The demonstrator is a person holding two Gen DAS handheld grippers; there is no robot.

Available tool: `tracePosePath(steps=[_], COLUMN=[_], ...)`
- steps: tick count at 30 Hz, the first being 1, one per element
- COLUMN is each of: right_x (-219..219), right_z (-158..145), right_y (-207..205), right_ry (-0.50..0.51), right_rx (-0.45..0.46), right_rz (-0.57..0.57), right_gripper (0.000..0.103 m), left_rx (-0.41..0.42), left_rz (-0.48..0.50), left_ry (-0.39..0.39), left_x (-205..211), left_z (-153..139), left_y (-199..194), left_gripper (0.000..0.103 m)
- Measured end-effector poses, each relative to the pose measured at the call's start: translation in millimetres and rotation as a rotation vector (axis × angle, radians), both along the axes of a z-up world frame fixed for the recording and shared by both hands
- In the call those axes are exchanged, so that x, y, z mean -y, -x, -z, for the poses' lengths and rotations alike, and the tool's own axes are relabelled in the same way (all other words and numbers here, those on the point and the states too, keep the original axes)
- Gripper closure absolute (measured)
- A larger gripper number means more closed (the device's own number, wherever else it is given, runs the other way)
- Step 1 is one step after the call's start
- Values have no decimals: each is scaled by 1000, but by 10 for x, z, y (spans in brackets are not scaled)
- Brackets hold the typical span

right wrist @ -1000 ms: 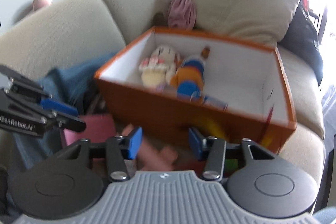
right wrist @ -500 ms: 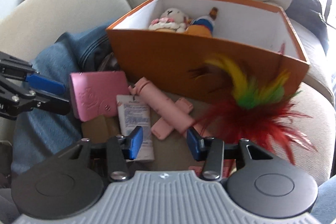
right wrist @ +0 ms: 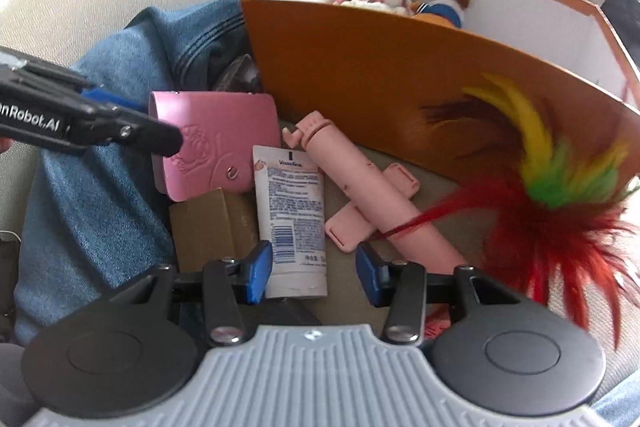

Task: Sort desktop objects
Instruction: 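Move the left gripper to the pink card wallet and grasp it, then lift the pink wallet with left while right grasps the pink pompom ball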

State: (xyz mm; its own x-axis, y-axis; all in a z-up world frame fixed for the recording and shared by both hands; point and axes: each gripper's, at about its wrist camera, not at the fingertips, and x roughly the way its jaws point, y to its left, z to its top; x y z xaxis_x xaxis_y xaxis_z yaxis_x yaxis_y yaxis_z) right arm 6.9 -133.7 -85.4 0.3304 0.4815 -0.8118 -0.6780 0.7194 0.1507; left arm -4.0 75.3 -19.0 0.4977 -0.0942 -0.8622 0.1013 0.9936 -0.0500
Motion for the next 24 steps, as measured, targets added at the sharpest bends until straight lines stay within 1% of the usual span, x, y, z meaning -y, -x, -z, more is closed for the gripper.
tracePosePath(steps=[2,4,5,7,9,12,14,15,17,20,24], right_x=[-29,-40,-40,-41,-29,-1,24,39,90,216,478], right_z=[0,3,9,28,49,51,34,24,-10,-72,-219], right_y=[-20,-36,-48,-77,-85,-115,-128,-127,-124,-144,-94], right_ry=[6,7,7,18,32,26,15,17,20,21,13], right_rx=[6,8,7,4,2,-7,-13,-11,2,7,13], right_rz=[-4,-5,-2,7,20,32,35,40,52,79,126], right_gripper=[54,54,54,54,54,54,54,54,54,54,54], left_rx=[-4,1,10,28,33,18,3,0,16,32,99], left_rz=[-15,-17,-11,16,33,13,2,1,-3,-26,-17], left_ry=[4,7,13,25,20,26,25,16,6,24,12], left_x=[0,8,18,58,99,89,81,88,85,18,14], left_z=[34,44,32,3,2,57,119,144,146,78,-127], left_y=[-33,-44,-40,-26,-40,-118,-159,-162,-140,-92,33], left_gripper=[63,65,68,69,69,69,73,74,81,83,84])
